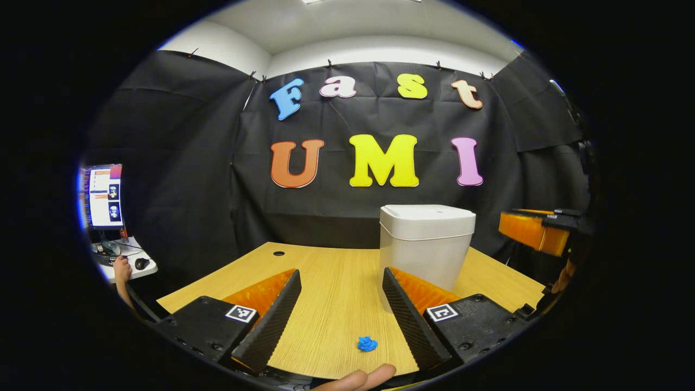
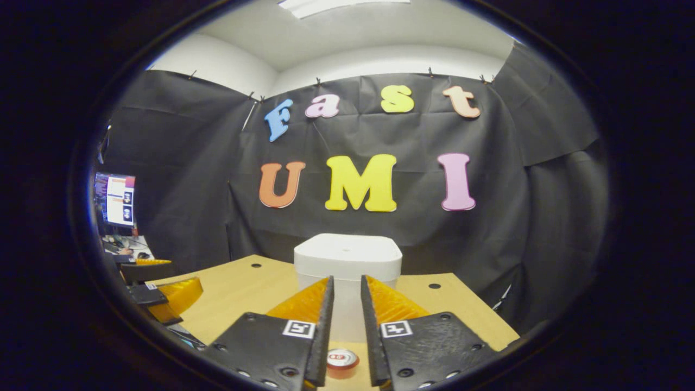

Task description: Press the lid of the desktop garbage bin to open it, pick up the crumpled paper on the desktop and throw it into the bin, then pick up the pop can on the desktop and drop it into the bin, and finally close the garbage bin lid.

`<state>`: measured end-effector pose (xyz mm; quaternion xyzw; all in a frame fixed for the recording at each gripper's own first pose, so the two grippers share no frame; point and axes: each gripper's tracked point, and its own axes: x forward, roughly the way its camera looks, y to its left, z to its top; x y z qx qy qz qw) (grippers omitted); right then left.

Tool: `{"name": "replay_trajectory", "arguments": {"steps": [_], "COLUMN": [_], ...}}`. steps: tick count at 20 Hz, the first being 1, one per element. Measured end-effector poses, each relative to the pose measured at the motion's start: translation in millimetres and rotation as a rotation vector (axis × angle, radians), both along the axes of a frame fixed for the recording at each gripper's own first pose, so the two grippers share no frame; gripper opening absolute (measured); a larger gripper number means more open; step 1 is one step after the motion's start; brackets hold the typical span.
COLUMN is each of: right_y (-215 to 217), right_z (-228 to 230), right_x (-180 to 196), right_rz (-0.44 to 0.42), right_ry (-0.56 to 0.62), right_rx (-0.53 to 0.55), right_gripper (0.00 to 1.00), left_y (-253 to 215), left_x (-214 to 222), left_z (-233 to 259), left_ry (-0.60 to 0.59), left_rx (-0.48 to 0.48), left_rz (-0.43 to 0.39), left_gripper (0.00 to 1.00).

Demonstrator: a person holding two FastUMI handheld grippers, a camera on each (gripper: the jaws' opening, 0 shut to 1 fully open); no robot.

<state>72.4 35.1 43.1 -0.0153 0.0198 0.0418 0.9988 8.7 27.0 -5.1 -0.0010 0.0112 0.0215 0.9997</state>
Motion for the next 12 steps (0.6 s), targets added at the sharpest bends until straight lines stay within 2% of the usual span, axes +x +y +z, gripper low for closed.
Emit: {"name": "replay_trajectory", "arguments": {"steps": [1,3,4,7,9,12], "right_y": [6.6,17.7,27.3,19.1,28.1,26.6], "right_z": [8.2,10.5,11.2,27.6,30.4,20.9], "right_x": [8.9,23.1,31.8,68.3,93.8,117.8], "right_rz": [0.019,0.064,0.089,0.027,0.039,0.019], "right_ry": [-0.008,0.014,0.026,0.025,0.037,0.114], "right_rx": [-0.004,0.001,-0.006,-0.069,-0.103,-0.081], "right_gripper": [0.1,0.02,0.02,0.0,0.0,0.0], "left_y": [3.4,6.8,7.5,13.6,15.8,23.5], "left_x": [1.0,3.7,5.0,7.4,9.6,6.5], "left_z": [-2.7,-6.3,-7.7,-10.4,-11.1,-5.4], "left_ry": [0.006,0.015,0.021,0.034,0.036,0.02], "left_rx": [0.004,0.003,-0.001,-0.023,-0.026,-0.034], "left_rz": [0.005,0.011,0.011,0.006,0.008,0.011], "left_gripper": [0.98,0.98,0.98,0.98,0.98,0.98]}}
